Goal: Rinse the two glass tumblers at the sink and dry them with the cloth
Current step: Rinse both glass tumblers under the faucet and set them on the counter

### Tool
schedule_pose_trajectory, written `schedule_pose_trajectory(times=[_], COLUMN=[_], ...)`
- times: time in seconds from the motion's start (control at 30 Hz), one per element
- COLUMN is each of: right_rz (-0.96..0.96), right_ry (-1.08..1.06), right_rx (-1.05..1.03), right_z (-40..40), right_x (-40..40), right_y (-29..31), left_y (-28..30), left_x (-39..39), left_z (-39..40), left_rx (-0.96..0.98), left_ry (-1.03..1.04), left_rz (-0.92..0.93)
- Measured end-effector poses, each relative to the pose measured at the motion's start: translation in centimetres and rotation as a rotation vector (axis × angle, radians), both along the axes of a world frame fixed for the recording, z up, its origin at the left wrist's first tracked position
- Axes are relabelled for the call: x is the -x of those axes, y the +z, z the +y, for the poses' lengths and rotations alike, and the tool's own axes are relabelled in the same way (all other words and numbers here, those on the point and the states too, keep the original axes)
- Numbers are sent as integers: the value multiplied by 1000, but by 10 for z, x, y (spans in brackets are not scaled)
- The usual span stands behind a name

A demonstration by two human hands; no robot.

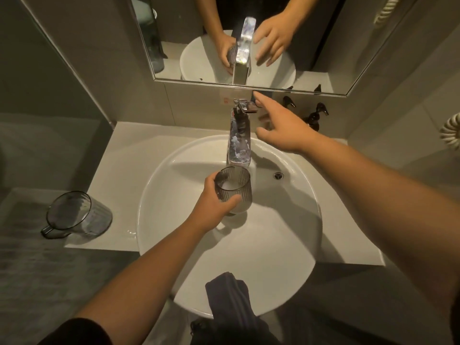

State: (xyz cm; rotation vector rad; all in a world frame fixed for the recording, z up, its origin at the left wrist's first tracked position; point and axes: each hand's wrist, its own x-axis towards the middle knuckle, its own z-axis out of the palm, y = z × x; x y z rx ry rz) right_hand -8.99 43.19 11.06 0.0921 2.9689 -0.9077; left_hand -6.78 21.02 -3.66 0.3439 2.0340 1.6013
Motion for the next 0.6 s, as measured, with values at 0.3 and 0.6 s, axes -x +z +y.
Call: schedule_pose_trajectory(times=[0.3,0.6], right_rz=[-184,-425], right_ry=[-134,-180], right_rx=[243,716], right_z=[2,-27], right_x=[-50,-63], right_y=[-79,-100], left_y=[-8,0], left_x=[10,15], left_z=[-4,-8], left_rx=[-187,-493], left_ry=[99,-32], left_rz=[-246,-534])
